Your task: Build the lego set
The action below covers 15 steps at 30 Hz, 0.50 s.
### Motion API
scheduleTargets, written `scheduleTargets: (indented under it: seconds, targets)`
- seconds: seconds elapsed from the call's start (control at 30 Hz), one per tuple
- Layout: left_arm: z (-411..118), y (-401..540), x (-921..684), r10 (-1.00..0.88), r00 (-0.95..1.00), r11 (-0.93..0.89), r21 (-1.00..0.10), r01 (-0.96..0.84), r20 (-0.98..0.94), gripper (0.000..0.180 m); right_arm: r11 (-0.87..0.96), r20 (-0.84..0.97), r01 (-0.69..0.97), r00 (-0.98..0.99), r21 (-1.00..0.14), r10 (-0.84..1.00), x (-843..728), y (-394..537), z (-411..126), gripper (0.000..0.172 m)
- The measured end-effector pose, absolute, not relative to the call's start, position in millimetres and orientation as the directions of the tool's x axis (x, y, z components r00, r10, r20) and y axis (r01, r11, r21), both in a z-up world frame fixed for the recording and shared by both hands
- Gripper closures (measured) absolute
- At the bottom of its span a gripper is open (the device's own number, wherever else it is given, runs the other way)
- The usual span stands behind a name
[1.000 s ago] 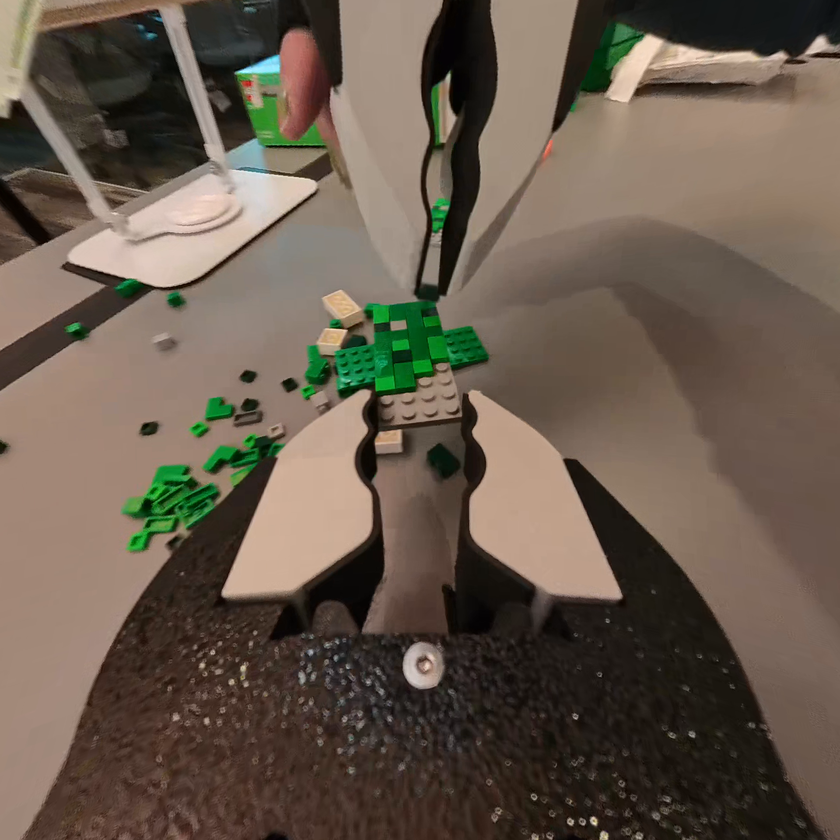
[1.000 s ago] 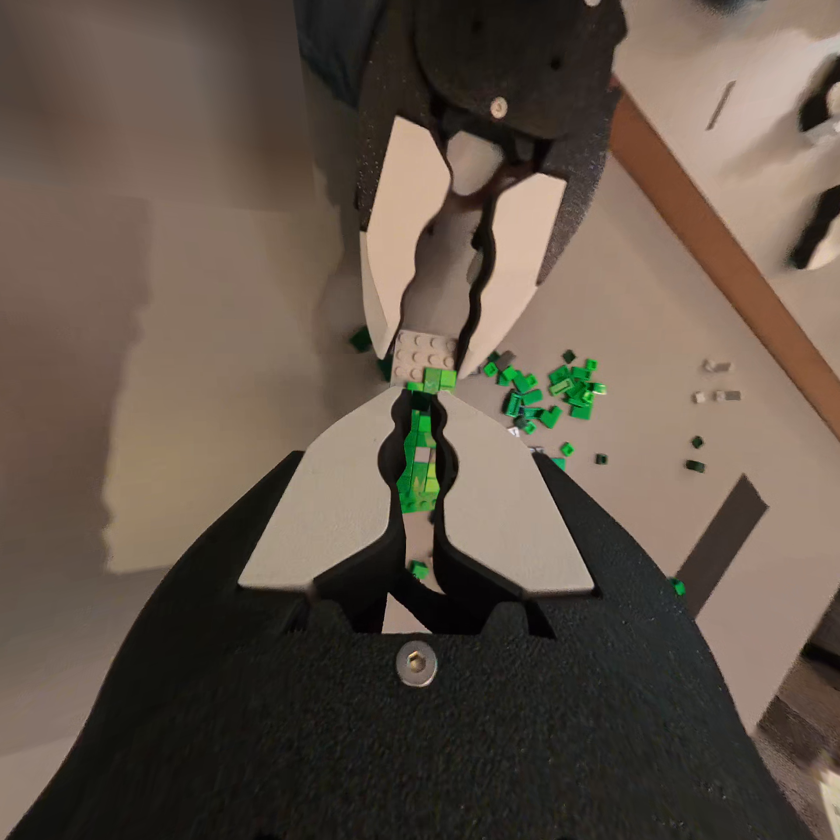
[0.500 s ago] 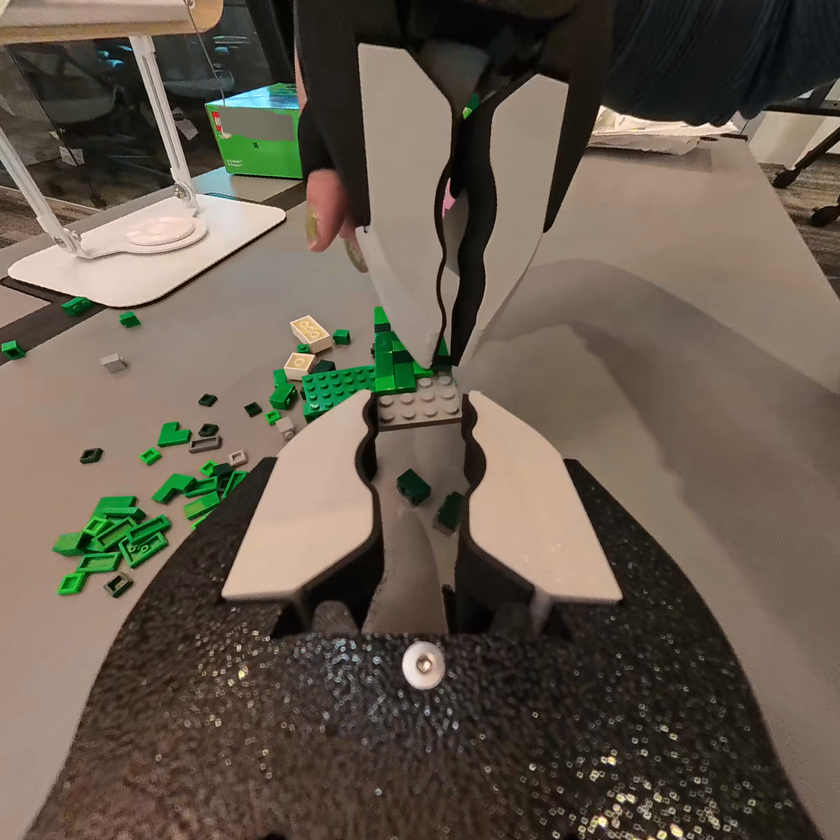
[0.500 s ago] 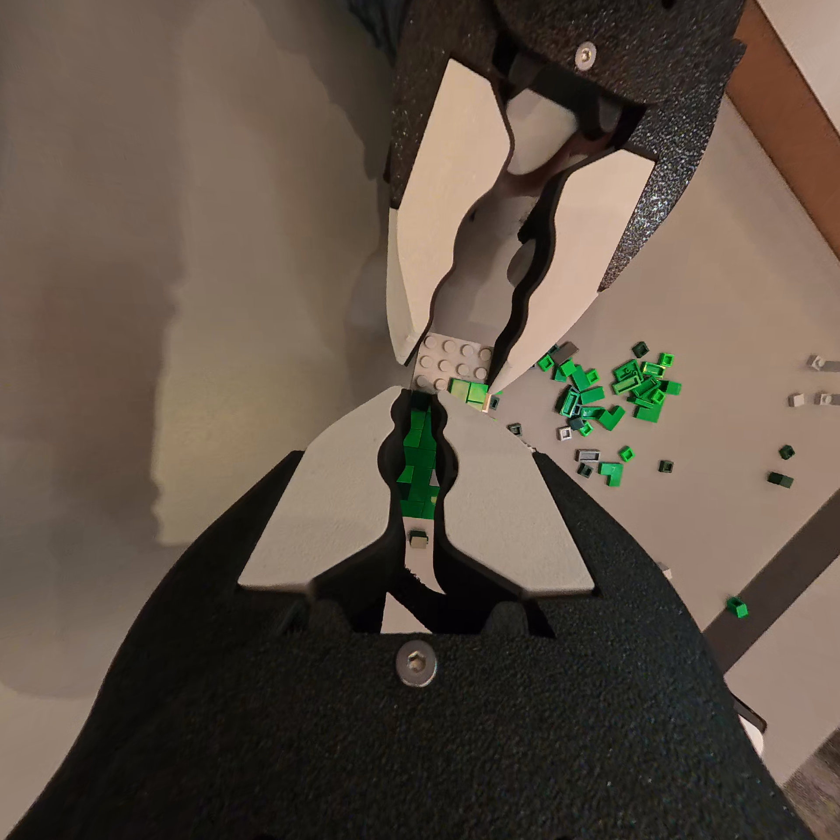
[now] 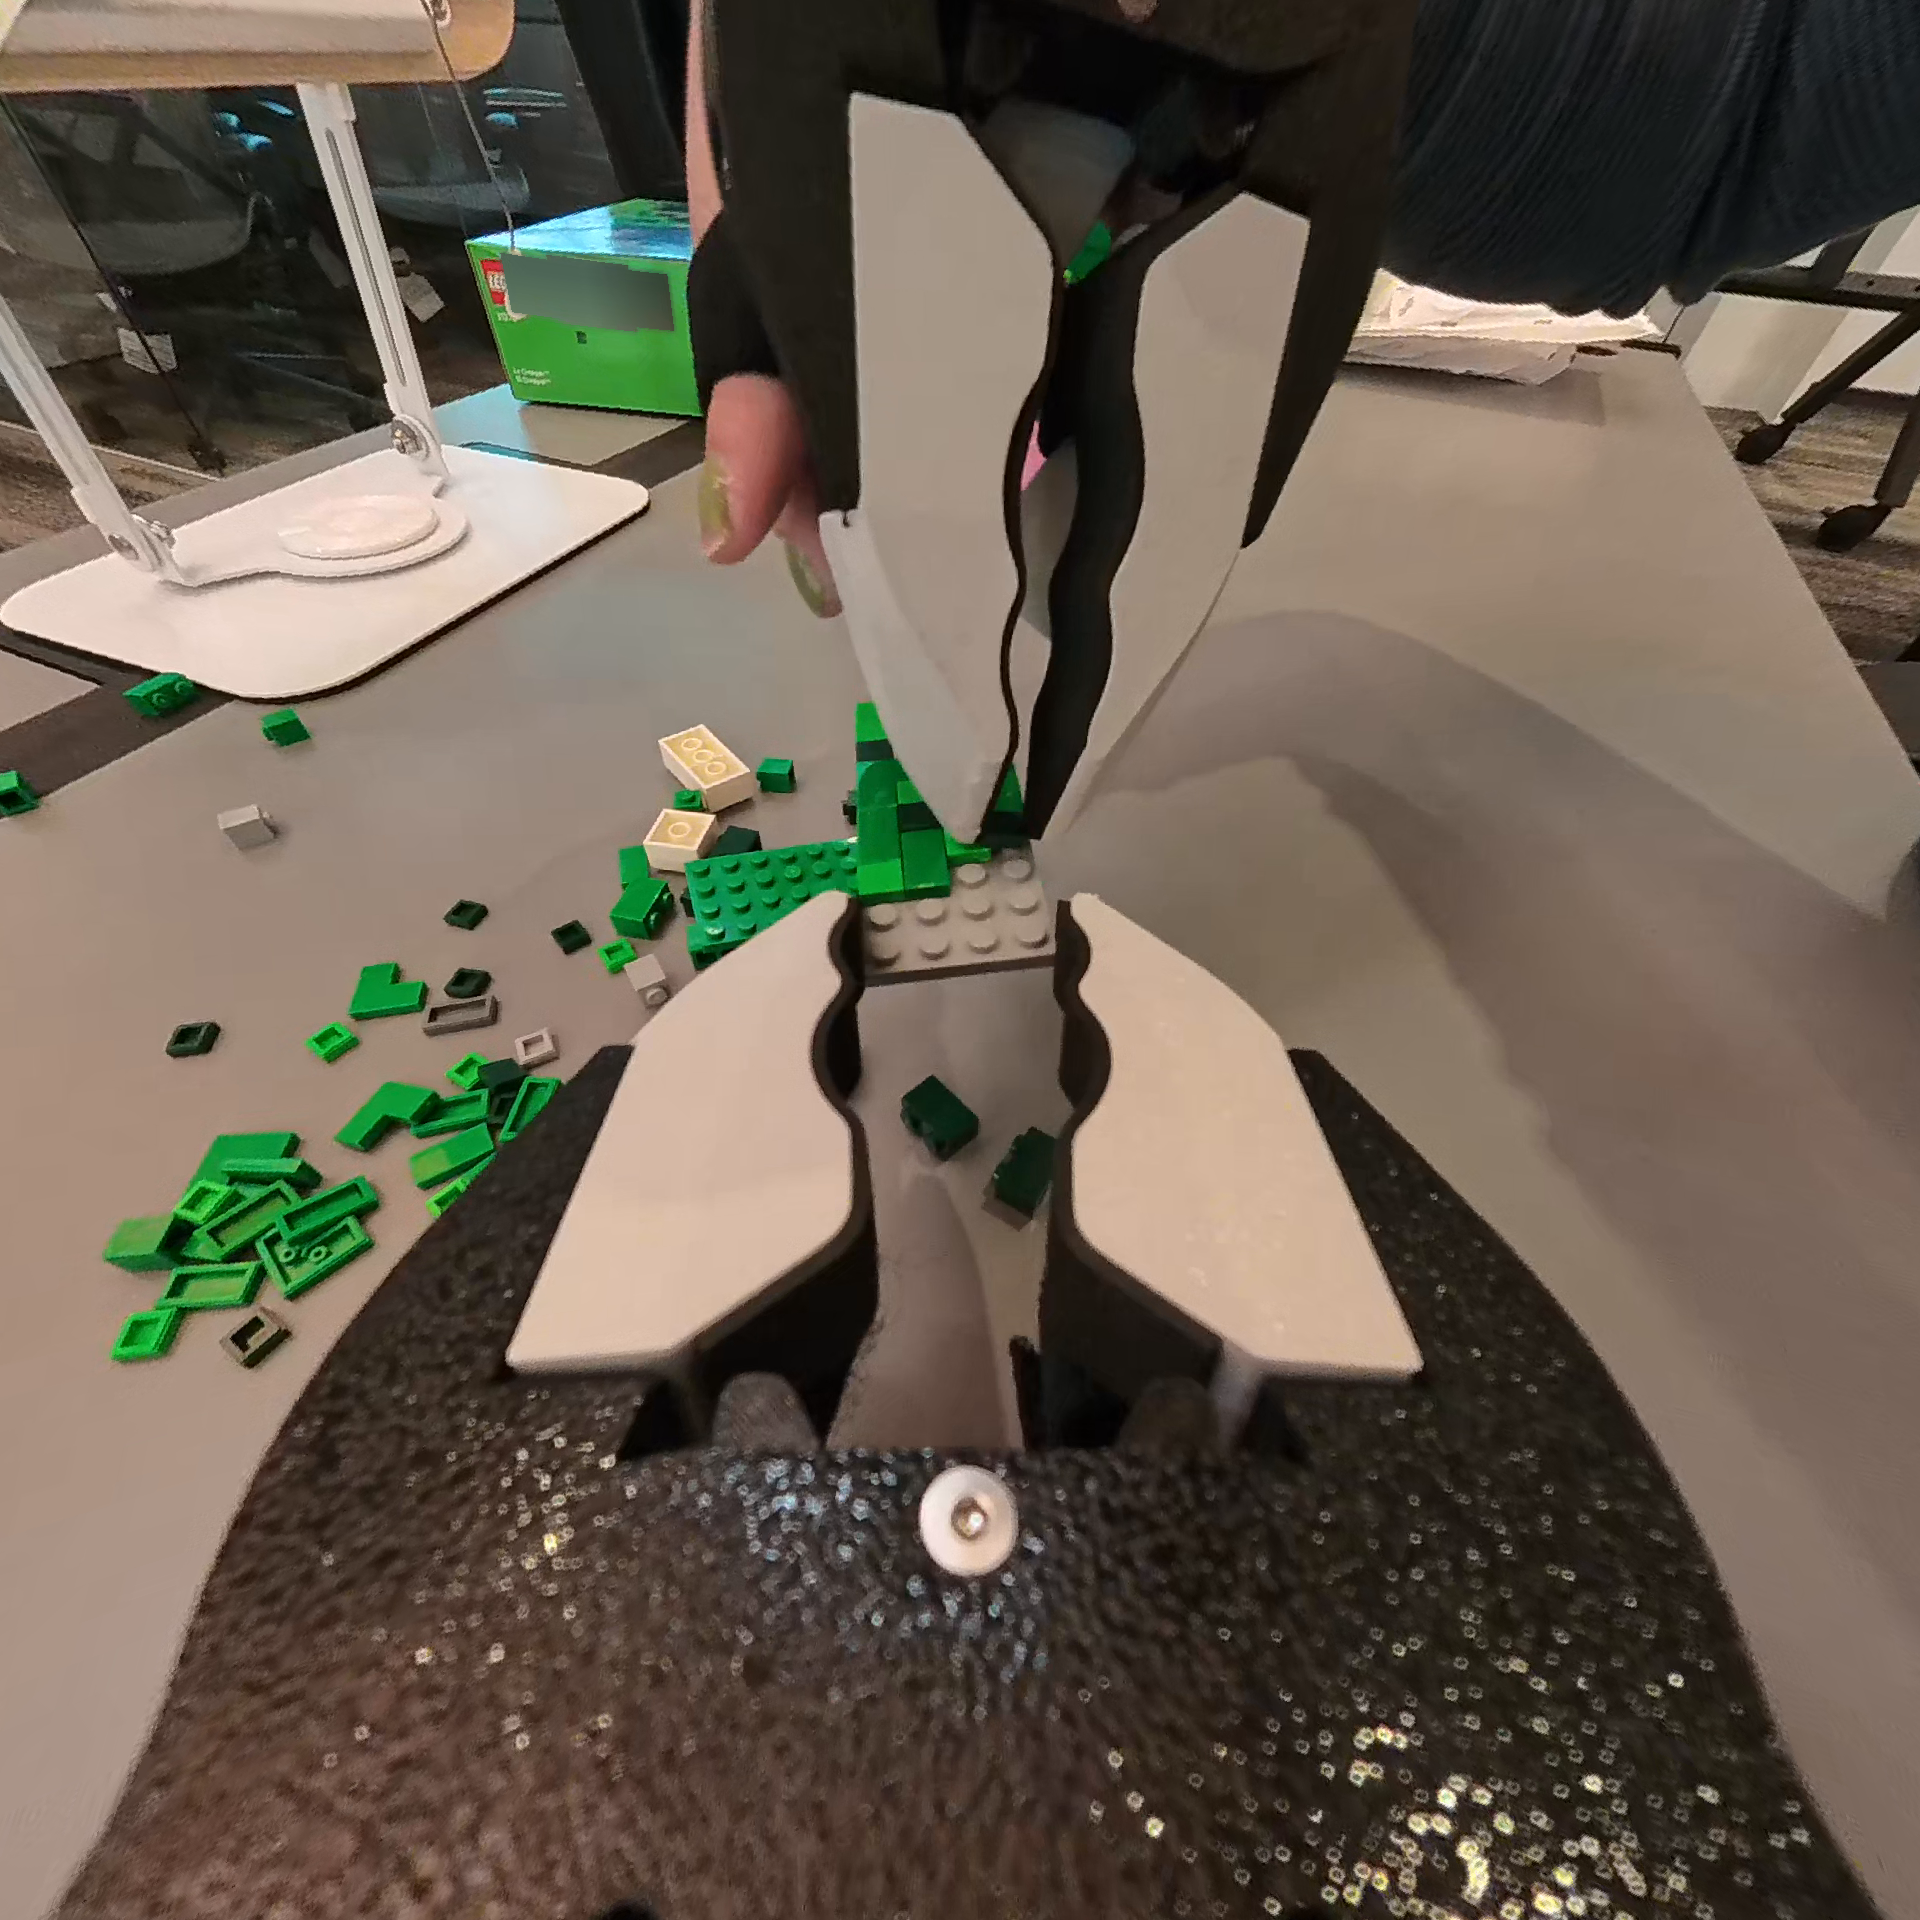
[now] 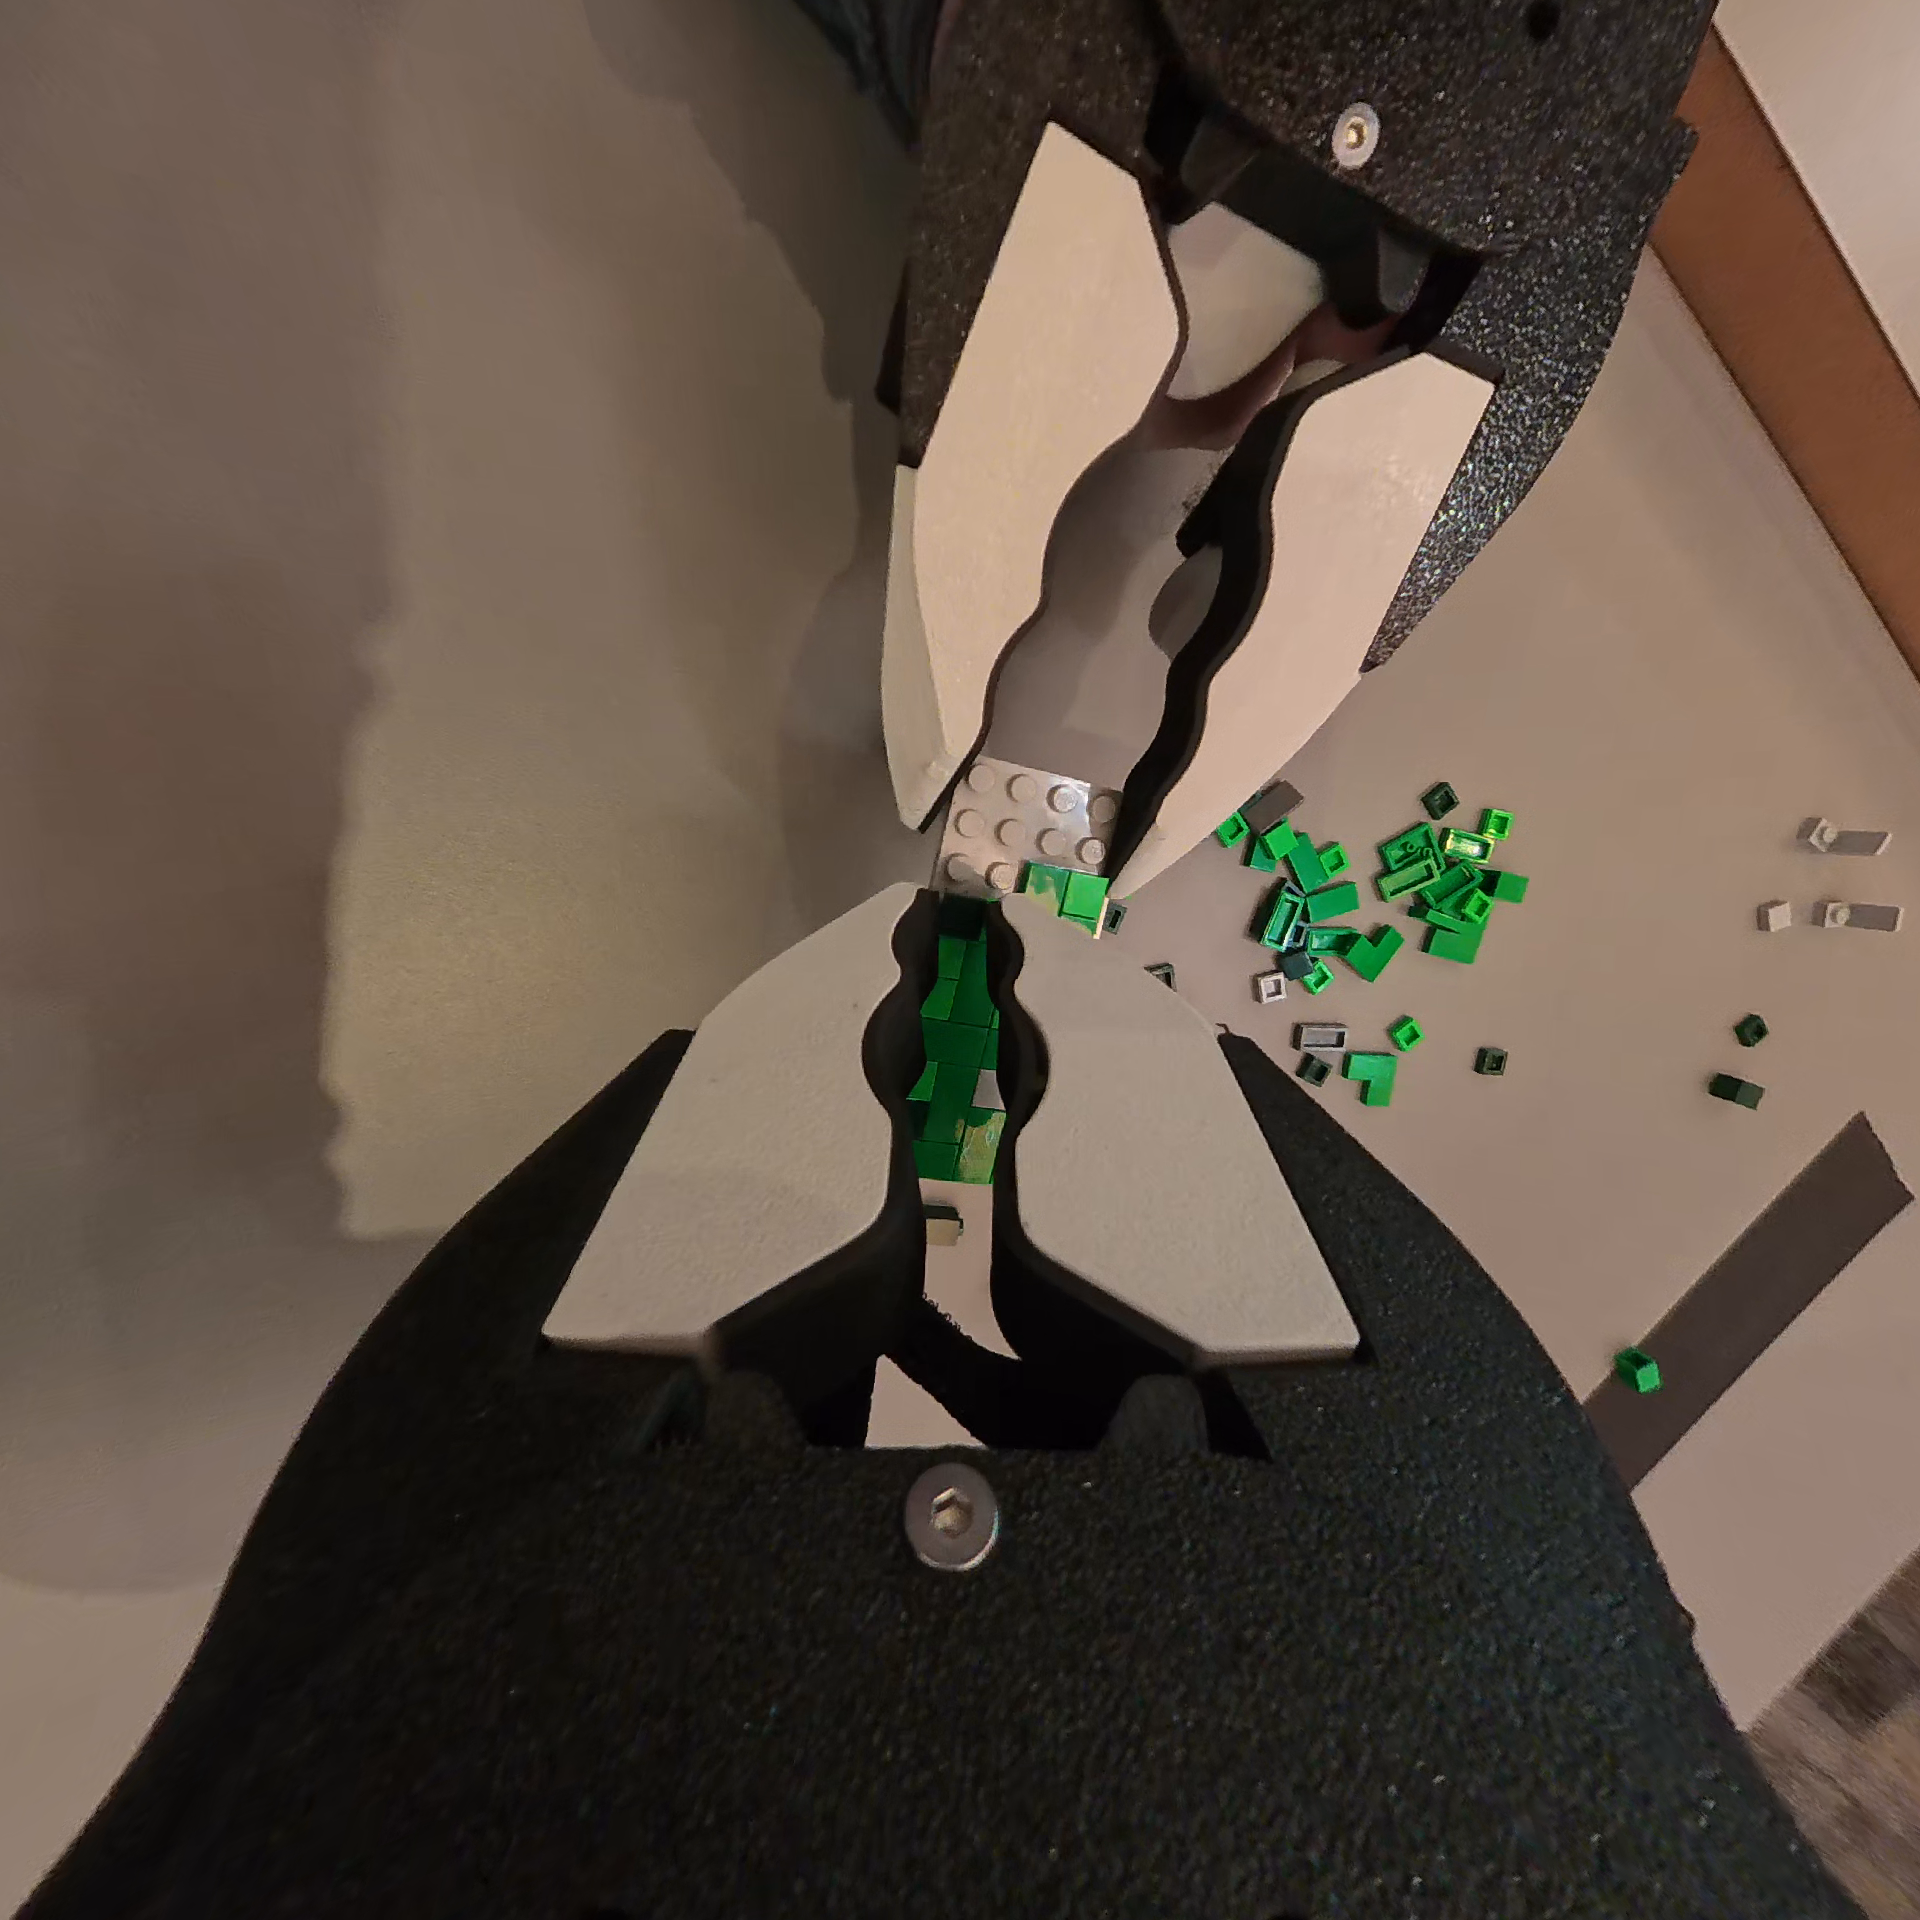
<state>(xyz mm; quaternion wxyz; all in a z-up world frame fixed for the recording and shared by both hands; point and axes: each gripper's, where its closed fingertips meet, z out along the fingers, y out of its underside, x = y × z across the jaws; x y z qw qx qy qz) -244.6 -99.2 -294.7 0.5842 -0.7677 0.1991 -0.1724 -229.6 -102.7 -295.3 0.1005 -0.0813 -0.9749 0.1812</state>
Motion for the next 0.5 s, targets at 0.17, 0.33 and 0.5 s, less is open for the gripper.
scheduleTargets:
  seconds: [0.17, 0.33, 0.5]
  targets:
    - [-294.4, -99.2, -244.7, -0.507, 0.861, -0.239, -0.966, -0.098, 0.038, 0.146, 0.925, 0.174, 0.119, -0.966, -0.361, 0.192, -229.6, -102.5, -295.2, 0.163]
    - [-293.9, -99.3, -246.2, -0.501, 0.864, -0.241, -0.967, -0.082, 0.051, 0.146, 0.930, 0.198, 0.108, -0.962, -0.351, 0.187, -231.0, -102.5, -295.4, 0.159]
    - [-293.4, -97.9, -248.1, -0.491, 0.869, -0.243, -0.968, -0.066, 0.065, 0.146, 0.929, 0.211, 0.108, -0.958, -0.353, 0.192, -232.7, -101.9, -294.8, 0.158]
